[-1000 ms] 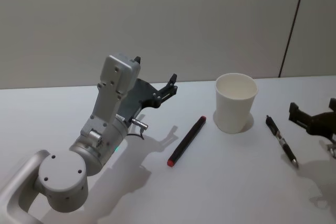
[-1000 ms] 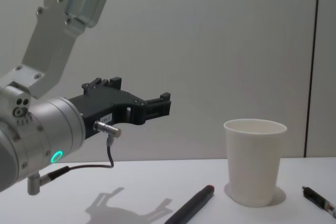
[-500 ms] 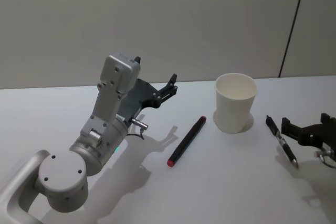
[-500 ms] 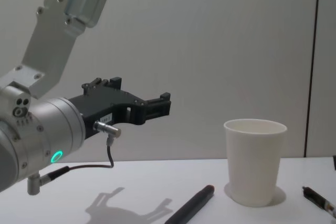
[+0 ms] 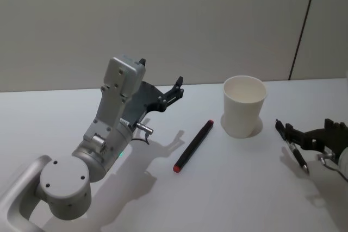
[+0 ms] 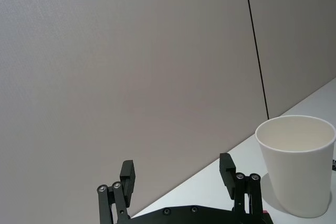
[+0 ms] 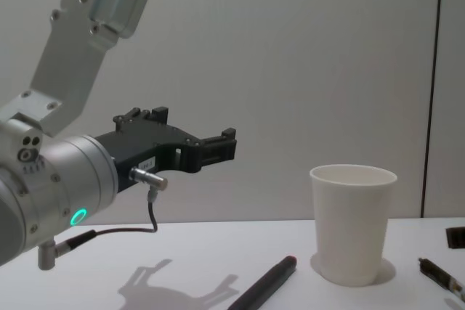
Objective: Place the pen into the pen holder.
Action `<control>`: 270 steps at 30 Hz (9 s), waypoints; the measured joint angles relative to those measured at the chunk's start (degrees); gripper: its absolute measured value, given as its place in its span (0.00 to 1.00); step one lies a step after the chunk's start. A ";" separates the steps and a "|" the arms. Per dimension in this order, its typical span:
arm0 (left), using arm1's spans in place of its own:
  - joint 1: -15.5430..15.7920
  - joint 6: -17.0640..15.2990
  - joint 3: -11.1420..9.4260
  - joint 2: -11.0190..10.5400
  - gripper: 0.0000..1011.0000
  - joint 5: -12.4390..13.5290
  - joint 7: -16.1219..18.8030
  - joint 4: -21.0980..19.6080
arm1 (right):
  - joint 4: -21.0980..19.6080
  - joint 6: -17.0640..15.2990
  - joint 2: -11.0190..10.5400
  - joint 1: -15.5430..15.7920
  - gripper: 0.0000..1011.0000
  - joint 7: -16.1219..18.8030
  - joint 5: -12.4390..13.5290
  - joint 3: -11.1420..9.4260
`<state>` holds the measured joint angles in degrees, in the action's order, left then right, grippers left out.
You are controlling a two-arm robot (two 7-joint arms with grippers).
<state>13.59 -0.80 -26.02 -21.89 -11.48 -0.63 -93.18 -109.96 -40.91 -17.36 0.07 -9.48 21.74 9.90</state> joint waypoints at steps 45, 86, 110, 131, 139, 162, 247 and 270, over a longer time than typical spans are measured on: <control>0.00 0.00 0.00 0.00 0.99 0.00 0.01 0.00 | 12.83 2.72 6.03 -4.75 0.99 2.16 -7.04 2.30; 0.00 0.00 0.00 0.00 0.99 0.00 0.01 0.00 | 13.75 3.82 6.80 -4.29 0.77 2.26 -8.36 2.26; 0.00 0.00 0.00 0.00 0.99 0.00 0.01 0.00 | 13.74 4.06 6.97 -4.31 0.62 1.76 -8.08 1.82; 0.00 0.00 0.00 0.00 0.99 0.00 0.01 0.00 | 13.97 4.63 7.17 -4.40 0.48 2.58 -8.78 1.78; 0.00 0.00 0.00 0.00 0.99 0.00 0.00 0.00 | 13.99 4.74 7.21 -4.42 0.43 2.80 -8.98 1.81; 0.00 0.00 0.00 0.00 0.99 0.00 0.01 0.00 | 13.89 5.65 7.25 -4.09 0.14 3.86 -9.53 1.56; 0.00 0.00 0.00 0.00 0.99 0.00 0.00 0.00 | 30.50 61.39 10.91 -18.36 0.14 22.60 -20.58 2.31; 0.00 0.00 0.00 0.00 0.99 0.00 0.00 0.00 | 39.27 65.84 12.62 -21.01 0.14 23.75 -24.79 3.94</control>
<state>13.59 -0.80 -26.02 -21.89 -11.48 -0.63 -93.18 -70.69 24.93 -4.74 -20.95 14.28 -3.05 13.84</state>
